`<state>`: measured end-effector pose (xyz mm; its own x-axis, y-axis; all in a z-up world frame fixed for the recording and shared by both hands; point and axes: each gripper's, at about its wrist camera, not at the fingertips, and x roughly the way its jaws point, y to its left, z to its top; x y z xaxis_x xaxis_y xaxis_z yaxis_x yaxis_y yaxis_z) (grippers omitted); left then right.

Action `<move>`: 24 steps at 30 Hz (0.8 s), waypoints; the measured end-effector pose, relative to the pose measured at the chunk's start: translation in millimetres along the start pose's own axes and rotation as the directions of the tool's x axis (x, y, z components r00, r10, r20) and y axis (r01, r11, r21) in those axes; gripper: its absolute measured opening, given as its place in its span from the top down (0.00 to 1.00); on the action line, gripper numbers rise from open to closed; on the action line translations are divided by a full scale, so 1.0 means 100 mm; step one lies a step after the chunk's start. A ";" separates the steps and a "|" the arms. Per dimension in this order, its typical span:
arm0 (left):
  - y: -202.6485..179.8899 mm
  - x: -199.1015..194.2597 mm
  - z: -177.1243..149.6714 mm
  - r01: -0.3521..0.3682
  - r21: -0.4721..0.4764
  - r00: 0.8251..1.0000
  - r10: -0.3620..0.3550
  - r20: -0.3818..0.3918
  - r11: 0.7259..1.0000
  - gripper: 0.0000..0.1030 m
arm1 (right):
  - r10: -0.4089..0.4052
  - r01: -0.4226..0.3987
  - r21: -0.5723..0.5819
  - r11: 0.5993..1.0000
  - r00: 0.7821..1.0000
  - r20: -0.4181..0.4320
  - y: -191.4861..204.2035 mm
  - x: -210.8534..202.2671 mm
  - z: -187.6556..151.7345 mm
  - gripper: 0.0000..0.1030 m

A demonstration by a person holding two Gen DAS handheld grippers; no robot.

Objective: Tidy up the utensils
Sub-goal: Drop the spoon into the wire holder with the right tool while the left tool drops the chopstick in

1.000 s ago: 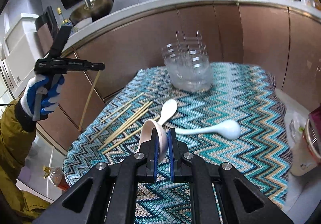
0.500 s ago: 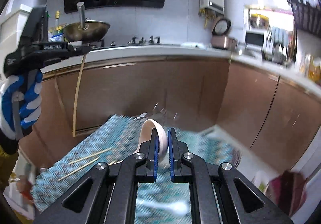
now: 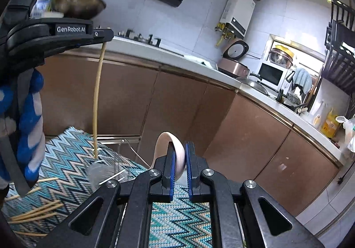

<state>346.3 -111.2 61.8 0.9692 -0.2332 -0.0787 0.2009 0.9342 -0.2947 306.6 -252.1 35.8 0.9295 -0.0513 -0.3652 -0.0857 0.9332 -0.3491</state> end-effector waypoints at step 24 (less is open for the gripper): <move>0.14 -0.38 -0.18 -0.031 0.086 0.996 0.038 -0.083 0.996 0.65 | 0.026 -0.024 0.042 0.999 0.999 -0.043 0.24 0.12 -0.28 0.66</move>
<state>310.1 -93.8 43.3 0.9611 -0.2188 -0.1688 0.1821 0.9609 -0.2087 305.6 -240.6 -1.6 0.9107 -0.0422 -0.4109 -0.0930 0.9483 -0.3036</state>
